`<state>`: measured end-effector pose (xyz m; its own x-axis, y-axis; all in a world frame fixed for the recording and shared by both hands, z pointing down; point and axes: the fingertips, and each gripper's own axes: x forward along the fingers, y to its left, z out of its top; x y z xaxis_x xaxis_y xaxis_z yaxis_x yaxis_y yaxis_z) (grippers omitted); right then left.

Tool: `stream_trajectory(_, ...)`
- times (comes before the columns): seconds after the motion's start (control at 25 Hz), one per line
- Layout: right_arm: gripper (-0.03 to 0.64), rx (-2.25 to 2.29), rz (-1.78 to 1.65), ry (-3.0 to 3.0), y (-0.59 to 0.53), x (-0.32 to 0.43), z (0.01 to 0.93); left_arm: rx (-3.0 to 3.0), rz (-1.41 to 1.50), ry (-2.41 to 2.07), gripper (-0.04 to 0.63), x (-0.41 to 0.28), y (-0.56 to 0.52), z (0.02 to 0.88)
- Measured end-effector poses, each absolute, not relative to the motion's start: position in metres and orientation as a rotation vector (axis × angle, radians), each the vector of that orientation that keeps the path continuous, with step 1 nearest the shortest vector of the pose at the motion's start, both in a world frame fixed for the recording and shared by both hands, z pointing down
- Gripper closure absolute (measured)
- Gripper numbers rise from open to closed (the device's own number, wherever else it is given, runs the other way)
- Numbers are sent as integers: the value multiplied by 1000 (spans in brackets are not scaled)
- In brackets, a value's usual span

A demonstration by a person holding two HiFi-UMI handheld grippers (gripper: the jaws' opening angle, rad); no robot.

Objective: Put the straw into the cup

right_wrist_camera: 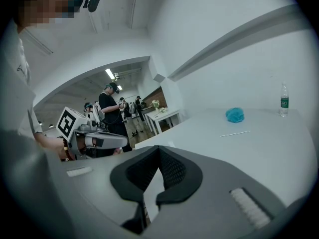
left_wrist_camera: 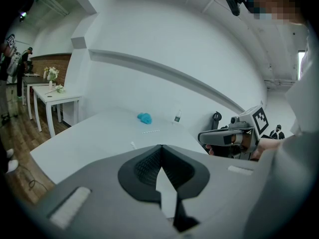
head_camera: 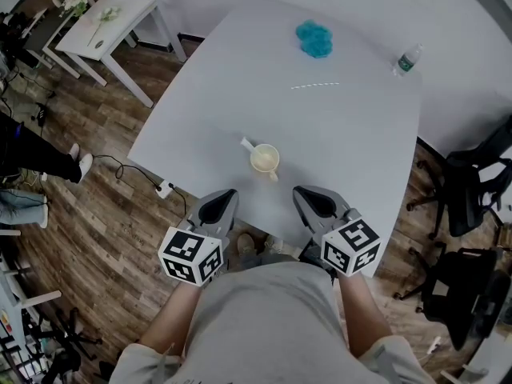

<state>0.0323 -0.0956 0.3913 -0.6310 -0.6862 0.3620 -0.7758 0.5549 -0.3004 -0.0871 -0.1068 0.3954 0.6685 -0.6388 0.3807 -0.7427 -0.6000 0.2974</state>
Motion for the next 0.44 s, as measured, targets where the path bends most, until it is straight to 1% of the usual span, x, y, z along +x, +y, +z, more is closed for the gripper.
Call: stream_trajectory(0.44,612,1214,645,-2587,-91,28,391,2452,328,-1067,577,-85,-102,394)
